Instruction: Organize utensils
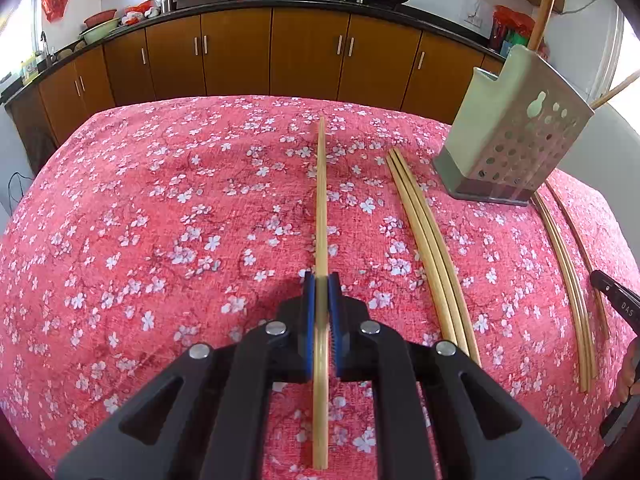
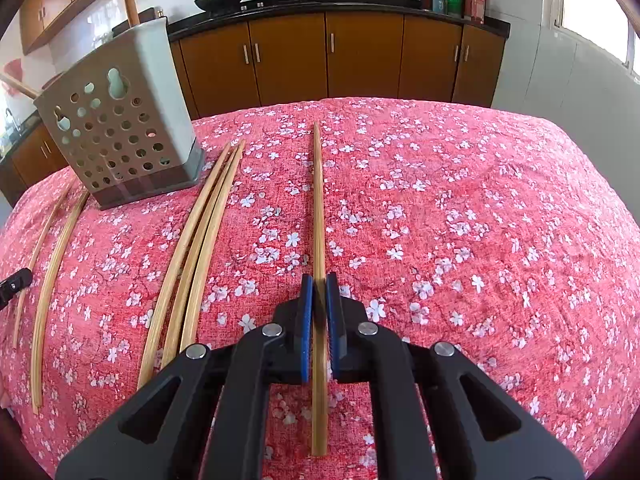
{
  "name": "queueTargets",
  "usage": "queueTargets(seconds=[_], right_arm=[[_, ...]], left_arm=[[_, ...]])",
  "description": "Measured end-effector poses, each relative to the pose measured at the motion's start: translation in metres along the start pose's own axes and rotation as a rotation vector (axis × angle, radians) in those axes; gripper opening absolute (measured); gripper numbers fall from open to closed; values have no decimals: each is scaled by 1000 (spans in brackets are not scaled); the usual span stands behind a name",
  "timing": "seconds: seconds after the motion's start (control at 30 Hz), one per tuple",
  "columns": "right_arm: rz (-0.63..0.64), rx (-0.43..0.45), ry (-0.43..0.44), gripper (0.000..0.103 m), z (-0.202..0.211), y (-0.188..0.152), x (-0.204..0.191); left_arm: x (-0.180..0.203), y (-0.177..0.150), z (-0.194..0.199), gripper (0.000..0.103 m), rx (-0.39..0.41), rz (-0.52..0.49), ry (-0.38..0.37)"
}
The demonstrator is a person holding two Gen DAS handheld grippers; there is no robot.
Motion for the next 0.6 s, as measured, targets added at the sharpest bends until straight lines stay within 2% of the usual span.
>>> queueTargets(seconds=[0.6], right_arm=[[16,1,-24,8,0,-1,-3]], left_arm=[[1,-2,2,11,2,16,-11]])
Point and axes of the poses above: each gripper's, at about its wrist camera, not at the fingertips, and z roughly against the way its jaws point, x to its right, y to its top, the point moved 3 cm from there along -z, roughly the way its jaws point, and after that the axes turned 12 degrees about -x, right-handed, at the moved point
